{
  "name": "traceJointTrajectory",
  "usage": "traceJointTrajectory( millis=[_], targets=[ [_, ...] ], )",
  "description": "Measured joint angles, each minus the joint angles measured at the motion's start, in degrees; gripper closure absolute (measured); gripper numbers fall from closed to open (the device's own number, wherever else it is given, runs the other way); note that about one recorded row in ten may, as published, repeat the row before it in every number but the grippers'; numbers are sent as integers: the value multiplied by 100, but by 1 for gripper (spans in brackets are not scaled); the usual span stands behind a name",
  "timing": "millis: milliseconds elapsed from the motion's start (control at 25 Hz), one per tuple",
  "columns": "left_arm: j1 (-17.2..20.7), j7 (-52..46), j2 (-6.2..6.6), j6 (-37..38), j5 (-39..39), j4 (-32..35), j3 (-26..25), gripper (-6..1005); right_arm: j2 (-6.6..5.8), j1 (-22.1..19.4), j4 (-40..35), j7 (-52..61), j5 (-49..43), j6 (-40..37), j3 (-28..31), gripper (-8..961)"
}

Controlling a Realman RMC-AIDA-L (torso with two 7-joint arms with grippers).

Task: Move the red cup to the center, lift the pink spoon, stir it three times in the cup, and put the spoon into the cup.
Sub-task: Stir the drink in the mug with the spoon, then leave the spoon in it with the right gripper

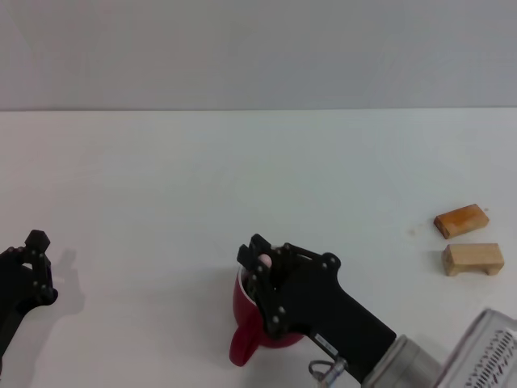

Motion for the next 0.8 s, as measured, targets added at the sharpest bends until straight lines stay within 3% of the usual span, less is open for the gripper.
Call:
traceJointTrajectory(
  millis=[400,800],
  targets=[
    [0,8,-14,-11,1,-14,0,1000,-13,141,-220,7,-8,63,231,929],
    [14,39,-12,-78,0,-52,9,1000,-50,-158,-337,-39,-12,-253,346,931]
  ],
)
